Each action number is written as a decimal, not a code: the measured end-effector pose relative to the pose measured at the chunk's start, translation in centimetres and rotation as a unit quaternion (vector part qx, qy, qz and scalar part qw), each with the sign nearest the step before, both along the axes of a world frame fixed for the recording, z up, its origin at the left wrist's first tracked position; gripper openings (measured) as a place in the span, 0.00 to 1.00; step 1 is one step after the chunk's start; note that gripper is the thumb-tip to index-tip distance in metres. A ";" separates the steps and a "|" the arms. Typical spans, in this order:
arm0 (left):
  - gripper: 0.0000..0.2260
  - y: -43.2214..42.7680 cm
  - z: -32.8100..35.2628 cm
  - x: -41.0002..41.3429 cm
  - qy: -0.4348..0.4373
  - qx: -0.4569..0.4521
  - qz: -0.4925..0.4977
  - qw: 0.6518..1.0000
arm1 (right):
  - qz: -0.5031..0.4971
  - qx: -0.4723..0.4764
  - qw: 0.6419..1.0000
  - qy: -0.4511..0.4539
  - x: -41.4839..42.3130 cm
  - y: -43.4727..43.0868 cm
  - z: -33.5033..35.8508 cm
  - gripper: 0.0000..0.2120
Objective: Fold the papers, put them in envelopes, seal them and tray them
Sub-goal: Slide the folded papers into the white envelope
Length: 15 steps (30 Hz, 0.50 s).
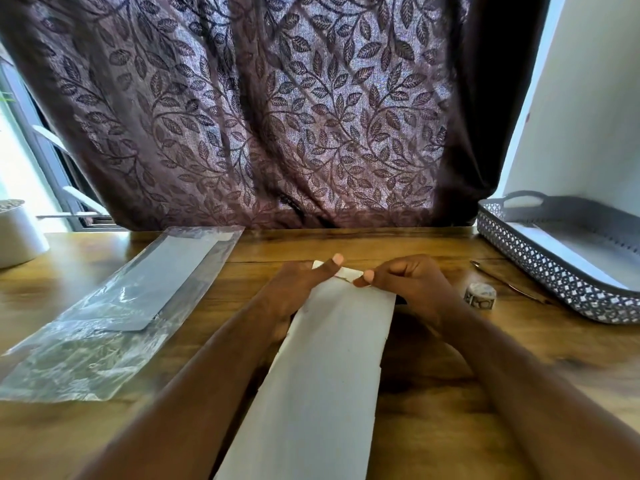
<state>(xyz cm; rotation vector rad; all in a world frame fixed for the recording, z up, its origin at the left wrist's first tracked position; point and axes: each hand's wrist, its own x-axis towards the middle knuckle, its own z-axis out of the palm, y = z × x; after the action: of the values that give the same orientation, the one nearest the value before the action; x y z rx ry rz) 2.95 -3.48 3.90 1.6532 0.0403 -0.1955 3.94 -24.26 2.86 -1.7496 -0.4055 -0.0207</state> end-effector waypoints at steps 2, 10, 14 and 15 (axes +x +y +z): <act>0.12 0.0 -0.3 0.2 -0.020 0.022 0.019 0.999 | 0.006 -0.019 1.000 -0.010 -0.1 0.1 0.0 0.08; 0.05 0.1 -0.4 0.4 -0.036 0.027 0.004 0.999 | -0.022 0.022 0.999 0.043 0.4 0.3 -0.1 0.07; 0.06 -0.4 -0.7 0.4 -0.072 0.066 -0.012 0.995 | -0.030 0.038 0.995 0.085 0.5 0.6 -0.2 0.04; 0.06 -0.5 -0.8 0.4 -0.082 0.076 -0.014 0.994 | -0.036 0.020 0.996 0.082 0.4 0.6 -0.2 0.06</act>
<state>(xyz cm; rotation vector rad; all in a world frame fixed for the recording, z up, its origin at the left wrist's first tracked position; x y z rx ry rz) 3.39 -3.93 3.13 1.8176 -0.0946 -0.0777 4.38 -23.69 2.69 -1.7107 -0.2217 0.0620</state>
